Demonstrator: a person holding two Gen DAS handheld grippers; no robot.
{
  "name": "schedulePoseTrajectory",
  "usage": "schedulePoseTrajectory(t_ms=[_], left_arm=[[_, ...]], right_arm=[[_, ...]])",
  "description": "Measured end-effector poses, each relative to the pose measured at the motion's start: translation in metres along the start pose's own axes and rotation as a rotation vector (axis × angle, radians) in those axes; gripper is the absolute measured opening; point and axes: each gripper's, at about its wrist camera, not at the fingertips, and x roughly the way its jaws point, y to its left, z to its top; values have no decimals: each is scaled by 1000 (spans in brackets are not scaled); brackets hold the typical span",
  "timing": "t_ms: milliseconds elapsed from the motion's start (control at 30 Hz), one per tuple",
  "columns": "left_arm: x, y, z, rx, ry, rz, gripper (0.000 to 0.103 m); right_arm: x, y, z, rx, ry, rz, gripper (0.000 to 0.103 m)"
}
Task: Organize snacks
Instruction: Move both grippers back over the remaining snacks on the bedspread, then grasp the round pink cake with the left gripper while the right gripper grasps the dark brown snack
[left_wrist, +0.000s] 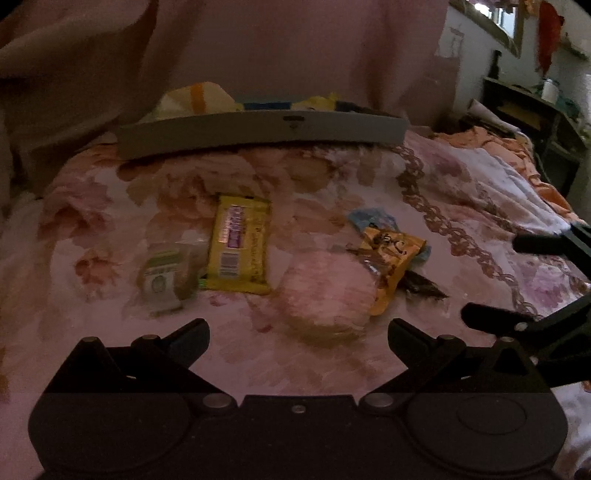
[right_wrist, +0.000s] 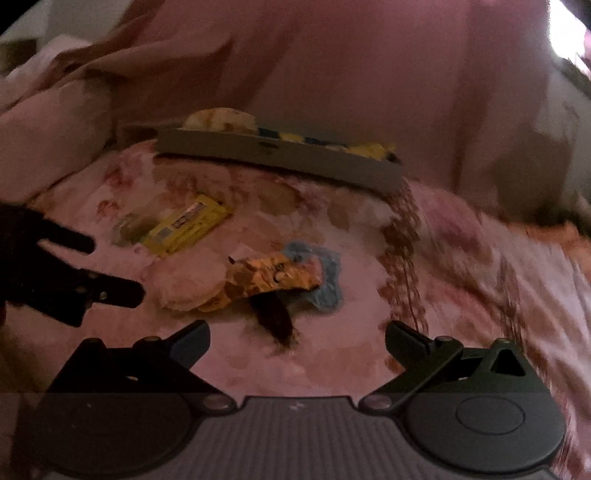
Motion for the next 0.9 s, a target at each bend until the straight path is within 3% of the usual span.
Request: schedulePoseTrajectory(t_ms=[167,300,633,900], left_arm=[[12,0,6,17,15,-29,102],[21,0,10,32,28,-34,102],[37,2,15,48,49,-55,102],[52,-7,22,157,86,-97,102]], right_arm=[[12,19,-4,-228,-19,-23,103],[25,27,-9,-305,-13,-35,103],[45,14,-10,-217,9,-16,103],[61,1,-11,-124,47,48,102]])
